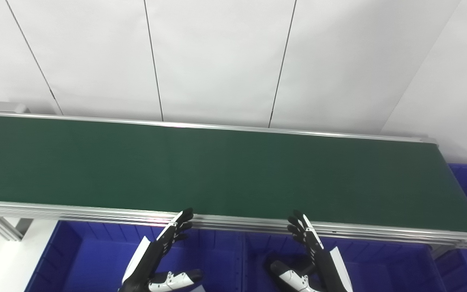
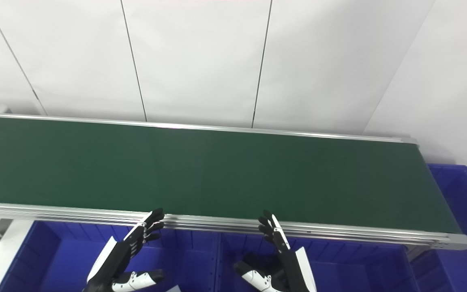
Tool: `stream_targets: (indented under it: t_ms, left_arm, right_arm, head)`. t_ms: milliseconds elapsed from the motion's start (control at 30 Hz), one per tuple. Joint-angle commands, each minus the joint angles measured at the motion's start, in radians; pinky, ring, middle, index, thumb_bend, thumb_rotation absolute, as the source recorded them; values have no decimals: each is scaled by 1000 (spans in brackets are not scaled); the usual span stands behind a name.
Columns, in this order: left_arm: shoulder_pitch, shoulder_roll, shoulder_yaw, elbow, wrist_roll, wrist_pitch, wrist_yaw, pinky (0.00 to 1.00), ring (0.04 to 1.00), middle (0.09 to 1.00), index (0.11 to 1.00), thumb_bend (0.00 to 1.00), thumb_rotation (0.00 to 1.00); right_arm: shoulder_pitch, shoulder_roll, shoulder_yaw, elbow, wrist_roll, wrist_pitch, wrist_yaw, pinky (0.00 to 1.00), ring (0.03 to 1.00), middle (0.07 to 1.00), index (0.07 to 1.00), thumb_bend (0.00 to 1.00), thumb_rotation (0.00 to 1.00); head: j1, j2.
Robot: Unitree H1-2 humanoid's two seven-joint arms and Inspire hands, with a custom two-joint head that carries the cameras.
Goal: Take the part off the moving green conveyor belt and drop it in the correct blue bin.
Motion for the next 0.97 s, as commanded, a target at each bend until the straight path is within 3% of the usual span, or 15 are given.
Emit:
stream_targets:
  t_ms: [0,200,933]
  left_arm:
    - [-16,8,-10,-12,13,-42,18,845,894,926,922,861,622]
    - [-37,33,-31,6,121,-50,43,841,913,936,927,857,651]
    - [-54,33,-46,62,60,-69,50,847,922,943,924,848,648]
  right_arm:
    - [-2,8,5,-32,-8,-11,-10,864,896,922,964,763,619]
    - [-5,7,11,-29,-50,7,-11,840,885,922,951,750,675]
    - [-9,-8,21,-30,-64,37,-2,818,896,925,899,733,691]
  head:
    - [0,-1]
    - [5,-6]
    - [11,-11]
